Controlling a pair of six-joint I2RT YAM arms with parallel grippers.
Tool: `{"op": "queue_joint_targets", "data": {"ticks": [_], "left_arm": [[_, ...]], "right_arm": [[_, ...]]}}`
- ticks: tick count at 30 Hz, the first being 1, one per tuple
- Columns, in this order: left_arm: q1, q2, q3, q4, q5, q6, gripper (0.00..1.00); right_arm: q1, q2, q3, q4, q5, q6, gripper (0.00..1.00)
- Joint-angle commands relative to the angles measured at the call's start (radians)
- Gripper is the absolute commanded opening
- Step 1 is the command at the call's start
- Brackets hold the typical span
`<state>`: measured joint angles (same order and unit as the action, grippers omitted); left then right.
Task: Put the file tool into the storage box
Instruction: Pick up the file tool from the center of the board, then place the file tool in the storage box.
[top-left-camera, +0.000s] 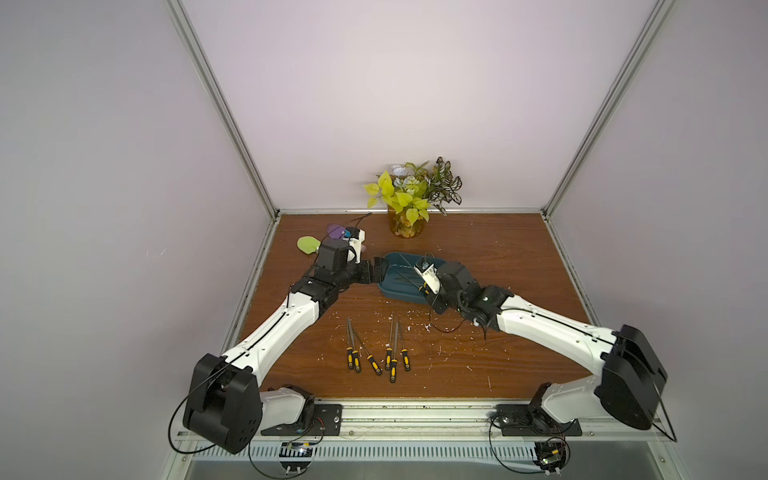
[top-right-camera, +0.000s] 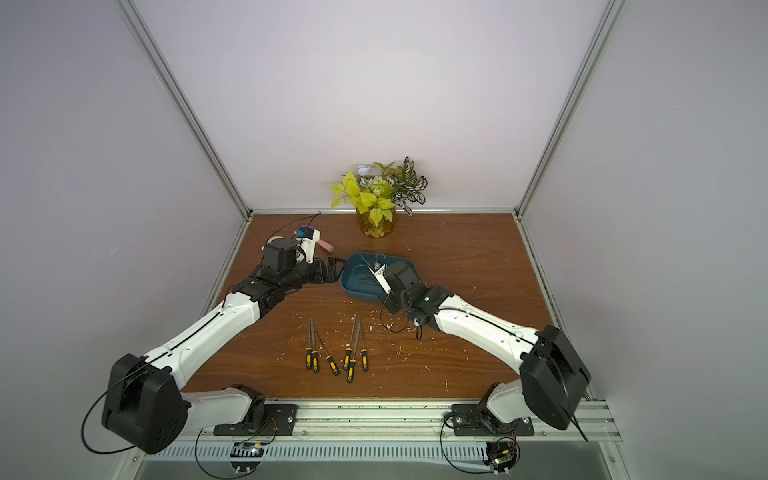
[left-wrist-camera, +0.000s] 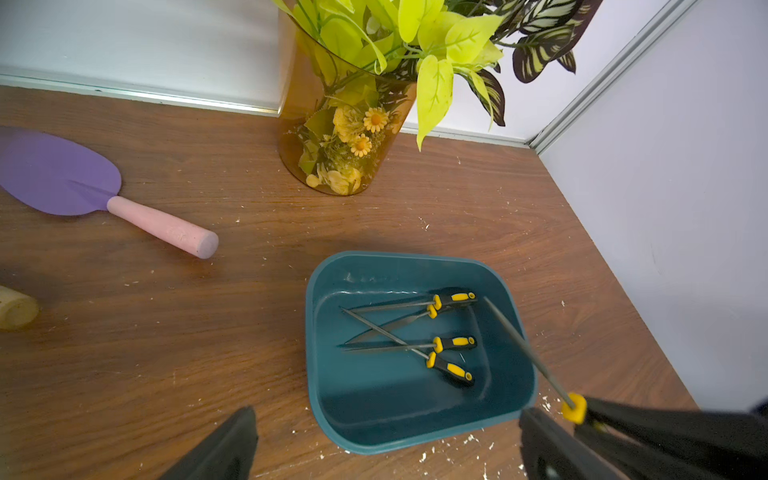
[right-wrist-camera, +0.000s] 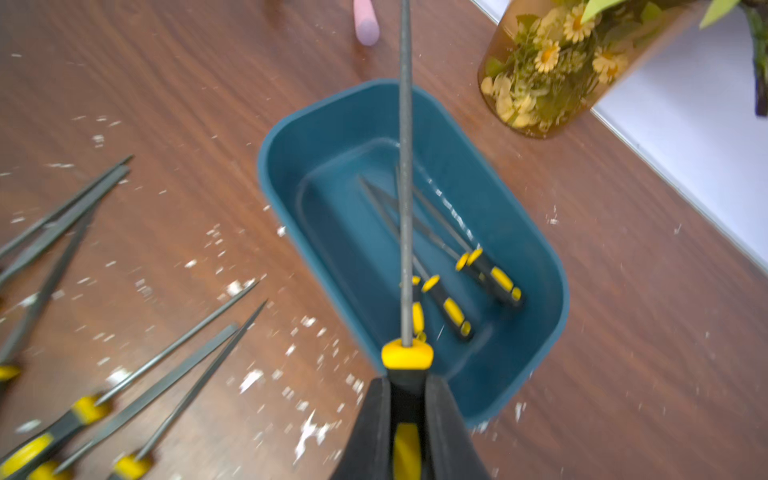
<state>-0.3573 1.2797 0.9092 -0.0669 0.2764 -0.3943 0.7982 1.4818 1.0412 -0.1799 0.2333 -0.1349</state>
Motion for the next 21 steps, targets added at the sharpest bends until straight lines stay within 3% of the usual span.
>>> {"op": "queue_joint_targets", "data": {"ticks": [1,12,17,19,21], "left_arm": [[0.001,-0.025,-0.01,0.026,0.01,-0.008,1.0],[-0.032,-0.03,-0.015,0.016,-0.046,0.011,1.0],[-0.032,-0.019,-0.012,0.013,-0.044,0.014,1.0],[-0.032,-0.014,-0.011,0.014,-0.046,0.014,1.0],[-0.031,-0.011,-0.012,0.012,-0.044,0.014,1.0]], "right_arm": [[-0.056,0.094,0.086,0.033,-0.078,-0.137,0.11],[-0.122,0.333,0.228,-0.018,-0.217,-0.286,0.15],[-0.12,0.368,0.24,-0.041,-0.205,-0.322,0.17],[-0.119,0.371,0.237,-0.046,-0.173,-0.327,0.21],[-0.119,0.367,0.224,-0.036,-0.145,-0.331,0.32]]}}
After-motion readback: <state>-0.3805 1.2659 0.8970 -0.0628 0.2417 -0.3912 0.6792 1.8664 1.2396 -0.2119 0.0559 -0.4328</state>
